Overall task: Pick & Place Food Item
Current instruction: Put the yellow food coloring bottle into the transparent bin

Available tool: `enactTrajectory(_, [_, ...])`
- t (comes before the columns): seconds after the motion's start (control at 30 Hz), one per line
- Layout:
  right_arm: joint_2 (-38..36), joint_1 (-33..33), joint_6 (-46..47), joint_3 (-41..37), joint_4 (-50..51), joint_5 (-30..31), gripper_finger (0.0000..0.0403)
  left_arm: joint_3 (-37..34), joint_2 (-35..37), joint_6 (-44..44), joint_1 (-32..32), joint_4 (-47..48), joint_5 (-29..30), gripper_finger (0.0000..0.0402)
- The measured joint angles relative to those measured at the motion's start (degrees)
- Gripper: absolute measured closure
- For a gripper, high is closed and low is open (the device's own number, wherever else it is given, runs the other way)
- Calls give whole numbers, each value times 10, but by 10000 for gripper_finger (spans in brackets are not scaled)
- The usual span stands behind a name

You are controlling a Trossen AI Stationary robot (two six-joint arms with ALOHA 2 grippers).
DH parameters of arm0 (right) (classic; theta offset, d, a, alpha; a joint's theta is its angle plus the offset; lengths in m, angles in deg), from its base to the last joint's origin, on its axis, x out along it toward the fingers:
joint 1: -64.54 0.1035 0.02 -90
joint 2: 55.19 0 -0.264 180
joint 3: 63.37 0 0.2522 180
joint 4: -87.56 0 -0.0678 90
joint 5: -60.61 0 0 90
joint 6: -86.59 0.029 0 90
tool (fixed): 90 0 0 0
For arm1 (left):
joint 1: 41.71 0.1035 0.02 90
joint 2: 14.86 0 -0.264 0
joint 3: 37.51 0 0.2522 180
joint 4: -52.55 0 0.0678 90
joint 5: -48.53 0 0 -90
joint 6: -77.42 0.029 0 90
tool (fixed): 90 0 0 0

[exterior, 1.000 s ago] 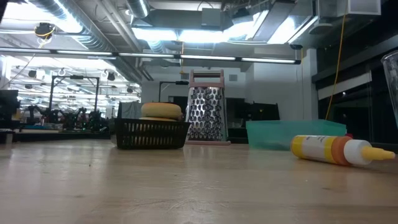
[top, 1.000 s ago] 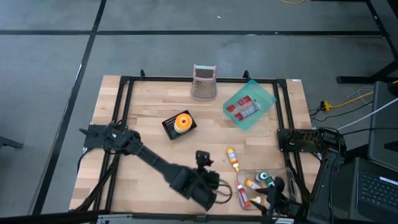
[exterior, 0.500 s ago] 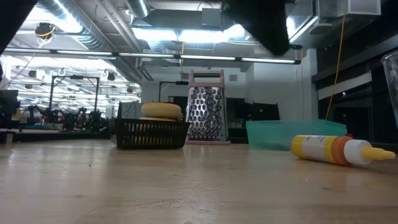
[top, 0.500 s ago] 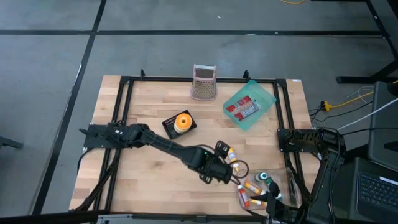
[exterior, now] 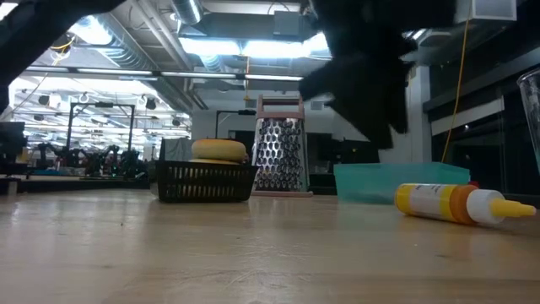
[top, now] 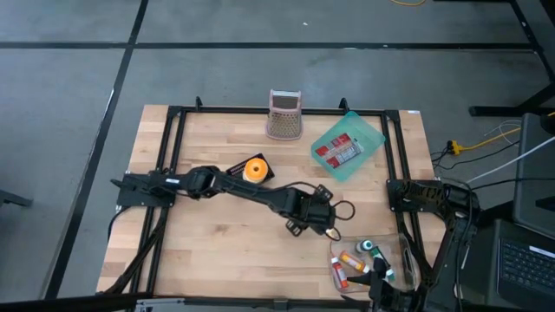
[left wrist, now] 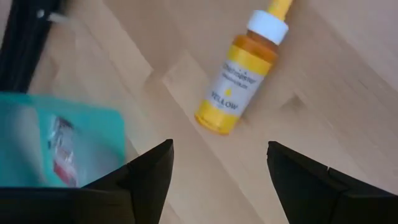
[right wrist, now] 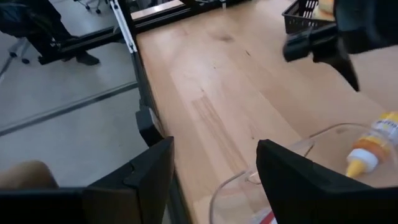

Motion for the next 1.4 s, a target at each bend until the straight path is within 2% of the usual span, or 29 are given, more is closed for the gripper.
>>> enactTrajectory(0.1, [0, 0, 1, 0, -17, 3, 179, -1, -8, 36, 10, 6, -10, 149])
enactTrajectory(0.3, [0, -3, 5, 0, -34, 16, 179, 0, -27, 96, 29, -50, -36, 149])
enactTrajectory(0.53, [0, -15, 5, 0, -52, 31, 179, 0, -40, 150, 32, -47, -75, 149])
enactTrajectory(0.67, [0, -24, -5, 0, -61, 31, 179, -1, -46, 175, 32, -47, -73, 149])
enactTrajectory(0.93, [0, -39, -6, 0, -75, 31, 179, -1, -45, 203, 41, -57, -82, 149])
enactTrajectory(1.2, [0, -52, -10, 0, -82, 30, 179, 0, -57, 210, 51, -65, -128, 149])
enactTrajectory(1.4, [0, -60, -26, 0, -86, 25, 179, 2, -80, 217, 50, -73, -140, 152])
